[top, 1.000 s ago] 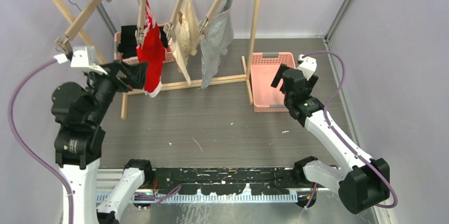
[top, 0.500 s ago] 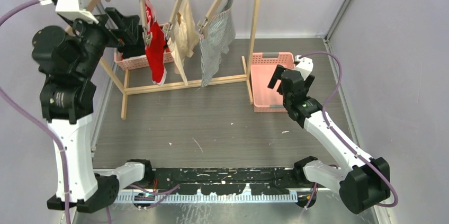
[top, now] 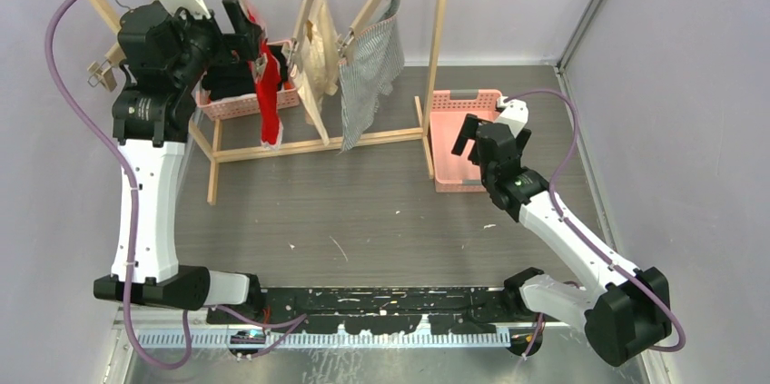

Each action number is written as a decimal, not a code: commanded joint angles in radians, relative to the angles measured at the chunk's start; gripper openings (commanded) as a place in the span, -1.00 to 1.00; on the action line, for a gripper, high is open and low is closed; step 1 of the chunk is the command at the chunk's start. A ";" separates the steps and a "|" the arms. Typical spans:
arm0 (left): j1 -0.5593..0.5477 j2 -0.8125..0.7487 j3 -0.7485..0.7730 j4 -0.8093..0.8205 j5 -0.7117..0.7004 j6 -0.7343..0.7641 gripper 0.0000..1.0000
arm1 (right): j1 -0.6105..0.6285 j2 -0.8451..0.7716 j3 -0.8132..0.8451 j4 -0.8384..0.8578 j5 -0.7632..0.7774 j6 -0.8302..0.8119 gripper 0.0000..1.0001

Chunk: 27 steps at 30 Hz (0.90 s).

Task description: Remove the underwear clipped to the hanger

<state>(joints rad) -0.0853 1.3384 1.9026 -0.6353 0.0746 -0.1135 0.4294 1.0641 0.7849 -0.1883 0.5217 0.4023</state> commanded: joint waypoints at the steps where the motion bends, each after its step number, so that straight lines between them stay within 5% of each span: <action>1: -0.002 -0.007 0.035 0.090 -0.014 0.014 0.96 | 0.018 -0.021 0.002 0.047 0.009 -0.010 1.00; 11: -0.002 -0.024 -0.026 0.136 -0.055 0.015 0.40 | 0.039 0.001 0.005 0.047 0.027 -0.011 1.00; 27: -0.002 -0.031 -0.074 0.131 -0.094 0.046 0.25 | 0.064 0.020 0.013 0.053 0.047 -0.019 1.00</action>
<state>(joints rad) -0.0856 1.3384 1.8290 -0.5560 0.0002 -0.0948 0.4839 1.0828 0.7849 -0.1871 0.5419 0.3943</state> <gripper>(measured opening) 0.628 0.998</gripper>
